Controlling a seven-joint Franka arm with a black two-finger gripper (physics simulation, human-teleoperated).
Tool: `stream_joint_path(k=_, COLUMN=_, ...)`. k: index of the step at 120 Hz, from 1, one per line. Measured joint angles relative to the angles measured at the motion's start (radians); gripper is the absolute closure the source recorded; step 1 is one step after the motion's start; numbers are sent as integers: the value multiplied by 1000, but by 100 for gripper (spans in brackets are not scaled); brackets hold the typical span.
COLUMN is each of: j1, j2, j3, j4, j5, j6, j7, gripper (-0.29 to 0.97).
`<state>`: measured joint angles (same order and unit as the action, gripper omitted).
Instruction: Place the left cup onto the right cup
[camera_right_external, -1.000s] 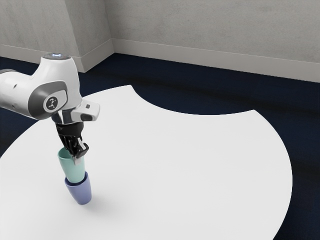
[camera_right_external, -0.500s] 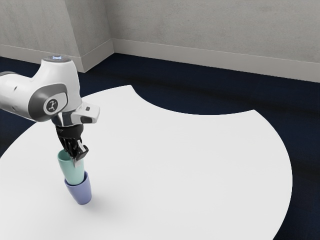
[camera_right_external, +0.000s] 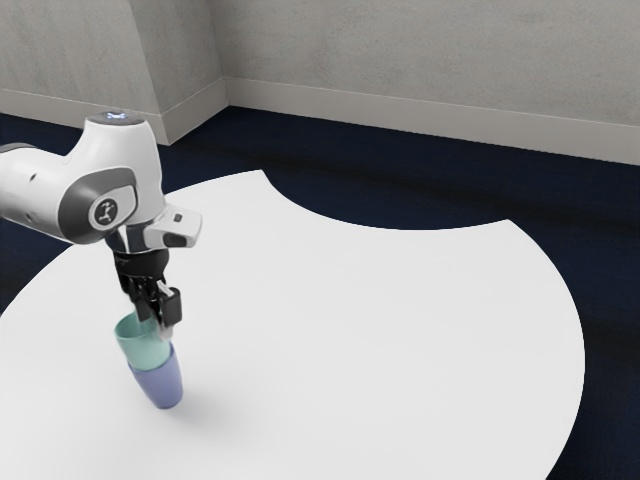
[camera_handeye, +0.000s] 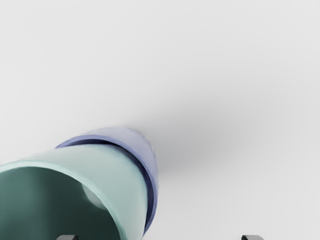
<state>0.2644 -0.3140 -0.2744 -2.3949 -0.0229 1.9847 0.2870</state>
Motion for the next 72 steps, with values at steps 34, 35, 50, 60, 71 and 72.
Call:
stream_joint_path(k=34, j1=1, j2=0, j3=0, j4=4, j5=0, j6=1, j7=2, gripper=6)
stream_joint_path(k=35, j1=1, j2=0, j3=0, j4=4, j5=0, j6=1, j7=2, gripper=6)
stream_joint_path(k=50, j1=1, j2=0, j3=0, j4=15, j5=0, j6=-4, j7=3, gripper=3)
stream_joint_path(k=60, j1=1, j2=0, j3=0, j4=39, j5=0, j6=-16, j7=4, gripper=2)
stream_joint_path(k=71, j1=1, j2=1, j3=0, j4=73, j5=0, j6=-41, j7=5, gripper=1)
stream_joint_path(k=72, j1=1, j2=1, j3=0, j4=77, j5=0, j6=-43, j7=5, gripper=1)
